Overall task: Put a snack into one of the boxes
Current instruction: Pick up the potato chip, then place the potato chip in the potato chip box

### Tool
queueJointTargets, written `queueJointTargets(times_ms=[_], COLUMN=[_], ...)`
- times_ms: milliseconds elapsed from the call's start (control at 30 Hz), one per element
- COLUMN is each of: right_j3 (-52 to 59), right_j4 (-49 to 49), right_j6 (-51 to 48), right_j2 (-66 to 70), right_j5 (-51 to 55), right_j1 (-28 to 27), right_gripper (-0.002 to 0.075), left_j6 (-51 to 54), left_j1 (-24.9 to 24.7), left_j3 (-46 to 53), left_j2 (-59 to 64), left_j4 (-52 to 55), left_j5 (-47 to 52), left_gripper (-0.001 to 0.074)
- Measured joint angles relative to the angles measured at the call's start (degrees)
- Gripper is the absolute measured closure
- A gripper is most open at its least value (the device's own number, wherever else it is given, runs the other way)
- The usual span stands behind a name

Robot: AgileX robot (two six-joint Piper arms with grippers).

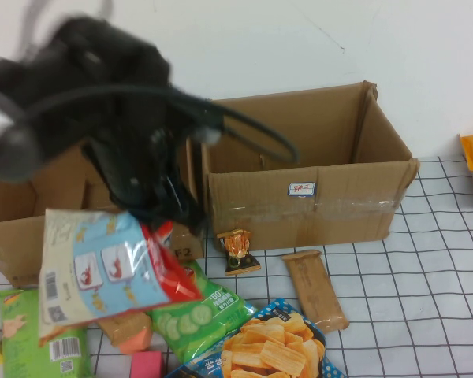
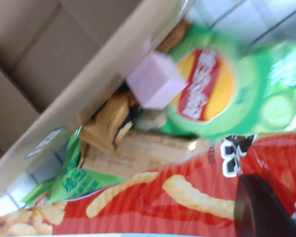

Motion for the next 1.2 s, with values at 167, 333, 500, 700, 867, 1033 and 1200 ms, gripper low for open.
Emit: queueJointTargets(times_ms=[167, 333, 500, 700, 867, 1033, 1200], right_j3=[0.0, 0.0, 0.0, 0.0, 0.0, 0.0, 0.0], right_j4=[0.0, 0.0, 0.0, 0.0, 0.0, 0.0, 0.0], right_j6=[0.0, 0.0, 0.0, 0.0, 0.0, 0.0, 0.0], right_j2=[0.0, 0.0, 0.0, 0.0, 0.0, 0.0, 0.0], right_j5=[0.0, 0.0, 0.0, 0.0, 0.0, 0.0, 0.0], right_j1=[0.0, 0.0, 0.0, 0.0, 0.0, 0.0, 0.0], right_gripper=[0.0727, 0.0727, 0.0727, 0.0727, 0.0727, 0.0727, 0.0727], left_j6=[0.49, -0.74, -6.97, -19.42, -29.37, -36.17, -42.28], left_j1=[-0.14, -0.25, -0.25, -0.25, 0.83, 4.75, 9.51], left_j3=[-1.41, -1.76, -1.86, -1.86, -1.86, -1.86, -1.86], left_j2=[-7.36, -14.91, -17.13, -12.28, -5.02, 2.35, 7.57], left_j4=[-2.18, 1.97, 15.84, 33.32, 46.46, 49.13, 49.78], left_j5=[0.9, -3.87, -13.98, -24.33, -29.57, -34.1, -39.23], left_gripper=[0.0727, 0.0727, 0.0728, 0.0728, 0.0728, 0.0725, 0.0577])
